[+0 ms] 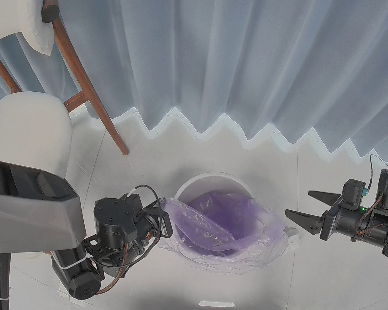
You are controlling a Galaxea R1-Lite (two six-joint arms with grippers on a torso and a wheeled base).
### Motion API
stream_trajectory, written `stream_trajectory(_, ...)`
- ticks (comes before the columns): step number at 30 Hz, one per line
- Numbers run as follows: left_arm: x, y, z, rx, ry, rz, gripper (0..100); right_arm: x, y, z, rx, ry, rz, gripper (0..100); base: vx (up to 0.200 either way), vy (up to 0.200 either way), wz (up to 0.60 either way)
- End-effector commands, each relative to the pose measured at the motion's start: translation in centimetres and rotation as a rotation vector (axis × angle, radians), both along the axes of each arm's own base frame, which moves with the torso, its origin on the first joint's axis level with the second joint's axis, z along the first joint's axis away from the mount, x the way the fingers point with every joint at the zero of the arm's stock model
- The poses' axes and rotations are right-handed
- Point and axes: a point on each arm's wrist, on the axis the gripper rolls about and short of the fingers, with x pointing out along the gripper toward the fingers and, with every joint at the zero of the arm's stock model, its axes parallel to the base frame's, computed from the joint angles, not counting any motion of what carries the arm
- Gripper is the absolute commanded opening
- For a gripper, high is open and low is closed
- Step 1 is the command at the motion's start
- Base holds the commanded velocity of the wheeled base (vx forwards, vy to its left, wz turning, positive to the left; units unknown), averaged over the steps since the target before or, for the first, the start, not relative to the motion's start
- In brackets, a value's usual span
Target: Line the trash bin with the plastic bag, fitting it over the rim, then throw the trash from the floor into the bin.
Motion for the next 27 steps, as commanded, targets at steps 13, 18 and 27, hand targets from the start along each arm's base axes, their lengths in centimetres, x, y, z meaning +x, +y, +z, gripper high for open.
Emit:
stream_trajectory(13, 0.0, 0.1, -1.3, 0.027, 0.034, -0.001, 0, -0.6, -1.8, -7.2, -0.237, -0.404, 0.360, 100, 0.000, 0.000, 0.00)
stream_trajectory(18, 0.0, 0.1, -1.7, 0.035, 0.044, 0.001, 0, -0.5, -1.7, -7.7, -0.235, -0.382, 0.365, 100, 0.000, 0.000, 0.00)
stream_trajectory(27, 0.1, 0.1, -2.0, 0.039, 0.050, 0.001, 0, -0.2, -0.5, -9.4, -0.234, -0.307, 0.392, 100, 0.000, 0.000, 0.00)
